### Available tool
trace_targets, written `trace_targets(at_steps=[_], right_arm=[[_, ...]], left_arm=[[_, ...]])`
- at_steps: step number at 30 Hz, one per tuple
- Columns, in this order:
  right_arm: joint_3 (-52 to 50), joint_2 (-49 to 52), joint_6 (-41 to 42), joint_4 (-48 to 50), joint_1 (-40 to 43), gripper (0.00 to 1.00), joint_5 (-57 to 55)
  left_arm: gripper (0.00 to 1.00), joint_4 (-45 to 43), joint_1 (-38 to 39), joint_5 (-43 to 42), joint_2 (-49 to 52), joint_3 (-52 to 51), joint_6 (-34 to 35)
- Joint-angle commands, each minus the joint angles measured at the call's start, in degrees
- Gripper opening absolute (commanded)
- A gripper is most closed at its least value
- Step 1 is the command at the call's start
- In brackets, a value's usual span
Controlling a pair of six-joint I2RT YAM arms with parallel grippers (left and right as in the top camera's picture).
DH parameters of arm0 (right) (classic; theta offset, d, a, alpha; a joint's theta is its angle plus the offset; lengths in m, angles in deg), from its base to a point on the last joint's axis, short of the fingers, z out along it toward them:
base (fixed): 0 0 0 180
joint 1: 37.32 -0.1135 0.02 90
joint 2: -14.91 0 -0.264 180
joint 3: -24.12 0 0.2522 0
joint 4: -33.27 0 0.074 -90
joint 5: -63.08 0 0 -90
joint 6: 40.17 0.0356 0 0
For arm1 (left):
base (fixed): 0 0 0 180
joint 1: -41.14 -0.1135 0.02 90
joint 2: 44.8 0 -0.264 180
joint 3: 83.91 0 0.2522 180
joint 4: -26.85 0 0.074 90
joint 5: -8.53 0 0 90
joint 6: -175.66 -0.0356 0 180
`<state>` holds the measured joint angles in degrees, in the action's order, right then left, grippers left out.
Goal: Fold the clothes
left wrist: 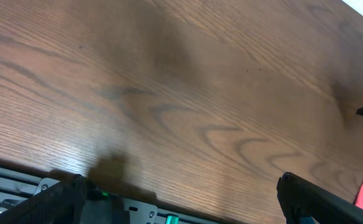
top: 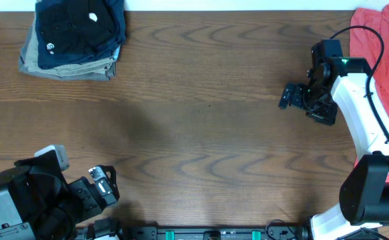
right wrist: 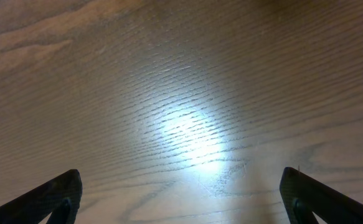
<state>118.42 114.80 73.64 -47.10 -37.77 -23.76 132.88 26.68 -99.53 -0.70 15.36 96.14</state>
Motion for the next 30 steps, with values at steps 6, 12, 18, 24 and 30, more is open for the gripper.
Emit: trace_targets(at_steps=[6,12,18,24,30], right_arm=[[0.28,-0.44,-0.55,-0.04,0.00,0.99,-0.35],[0.28,-0.44,-0.55,-0.04,0.00,0.99,-0.35],[0.28,-0.44,-0.55,-0.04,0.00,0.99,-0.37],[0.28,-0.44,-0.55,-0.02,0.00,0.99,-0.37],[0.28,-0.44,-0.55,-0.04,0.00,0.99,-0.37]], left_arm=[[0.98,0.11,0.20,-3.39,-1.88,-3.89,-0.37],[0.98,-18.73,6.03,-3.39,-12.59,-18.99,-1.03],[0.98,-47.58,13.38,-3.39,-26.88,-40.83,-1.62],[0.98,-65.00,14.12,-3.37,-33.22,-54.90,-1.62],[0.98,-75.14,14.12,-0.66,-35.89,-64.52,-1.64]])
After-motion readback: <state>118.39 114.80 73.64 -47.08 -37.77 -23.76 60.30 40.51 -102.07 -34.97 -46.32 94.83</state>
